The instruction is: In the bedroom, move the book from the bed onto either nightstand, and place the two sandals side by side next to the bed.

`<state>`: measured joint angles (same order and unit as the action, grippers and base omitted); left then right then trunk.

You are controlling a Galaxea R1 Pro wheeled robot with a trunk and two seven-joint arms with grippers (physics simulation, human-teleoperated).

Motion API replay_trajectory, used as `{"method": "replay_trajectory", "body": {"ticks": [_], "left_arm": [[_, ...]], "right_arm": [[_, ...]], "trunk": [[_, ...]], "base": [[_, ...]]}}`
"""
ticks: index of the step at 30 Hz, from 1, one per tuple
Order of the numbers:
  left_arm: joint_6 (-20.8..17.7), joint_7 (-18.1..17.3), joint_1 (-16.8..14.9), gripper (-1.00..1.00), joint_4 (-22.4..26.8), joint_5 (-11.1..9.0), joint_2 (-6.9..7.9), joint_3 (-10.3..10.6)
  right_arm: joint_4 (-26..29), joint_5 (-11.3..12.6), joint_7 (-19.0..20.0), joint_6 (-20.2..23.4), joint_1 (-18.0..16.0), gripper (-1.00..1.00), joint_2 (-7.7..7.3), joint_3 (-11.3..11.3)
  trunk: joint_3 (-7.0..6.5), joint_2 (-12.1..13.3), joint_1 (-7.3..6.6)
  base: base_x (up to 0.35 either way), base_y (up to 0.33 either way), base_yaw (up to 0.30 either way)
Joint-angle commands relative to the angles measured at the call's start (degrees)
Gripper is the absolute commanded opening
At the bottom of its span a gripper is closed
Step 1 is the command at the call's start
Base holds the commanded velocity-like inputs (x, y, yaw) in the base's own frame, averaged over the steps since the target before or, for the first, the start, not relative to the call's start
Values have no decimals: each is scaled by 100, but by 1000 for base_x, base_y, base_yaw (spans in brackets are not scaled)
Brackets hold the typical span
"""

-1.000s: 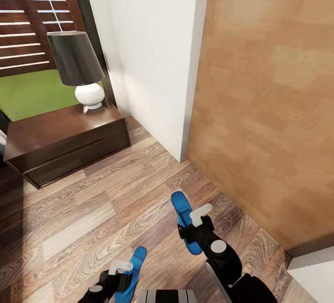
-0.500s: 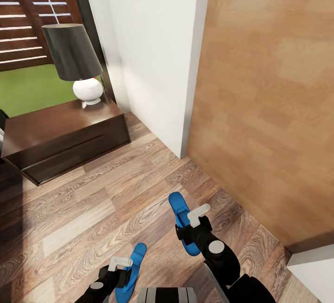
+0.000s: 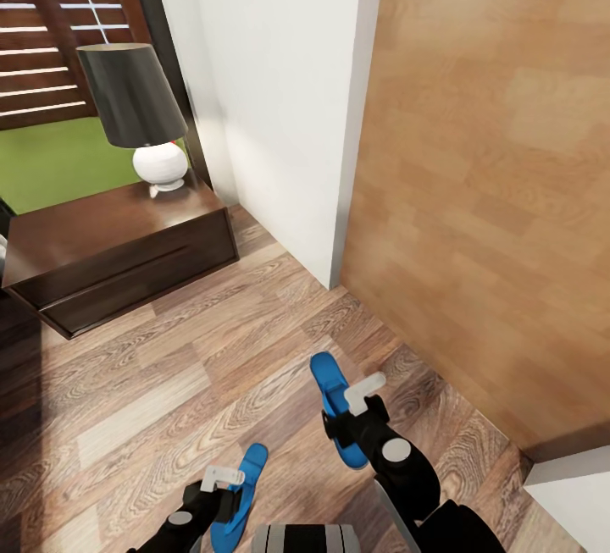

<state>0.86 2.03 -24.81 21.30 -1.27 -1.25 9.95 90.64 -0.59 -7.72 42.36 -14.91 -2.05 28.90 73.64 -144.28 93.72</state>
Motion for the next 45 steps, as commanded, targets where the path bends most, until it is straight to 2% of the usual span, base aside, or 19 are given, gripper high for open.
{"method": "replay_trajectory", "body": {"ticks": [1,3,11,16,21,29,38,43,45], "left_arm": [[9,30,-7,100,-2,21,5,41],[10,45,-17,100,-2,80,7,51],[19,76,-37,100,0,189,-17,82],[5,71,-40,100,132,195,-28,85],[-47,64,-41,100,500,201,-32,86],[-65,66,-41,100,647,200,-40,79],[-66,69,-41,100,638,205,-35,85],[-61,69,-41,100,625,206,-33,86],[-60,69,-41,100,623,206,-33,86]], "right_arm": [[6,-12,-28,89,-7,-100,-1,16],[6,-12,-28,171,-9,-100,-5,17],[6,-11,-29,307,-12,-100,-33,9],[6,-11,-29,314,-11,-100,-39,-5],[6,-11,-31,316,-9,-100,-40,3],[6,-12,-34,317,-11,-100,-41,5],[6,-11,-29,318,-10,-100,-41,6],[6,-12,-33,317,-8,-100,-41,9],[6,-12,-31,317,-7,-100,-41,9]], "trunk": [[4,-2,-1],[4,-2,-1],[181,-12,19],[181,-12,19],[181,-12,19],[181,-12,19],[380,-24,43],[380,-24,43],[425,-27,48]], "base": [[0,0,0],[0,0,0],[0,0,0],[0,0,0],[0,0,0],[0,0,0],[0,0,0],[0,0,0],[0,0,0]]}}
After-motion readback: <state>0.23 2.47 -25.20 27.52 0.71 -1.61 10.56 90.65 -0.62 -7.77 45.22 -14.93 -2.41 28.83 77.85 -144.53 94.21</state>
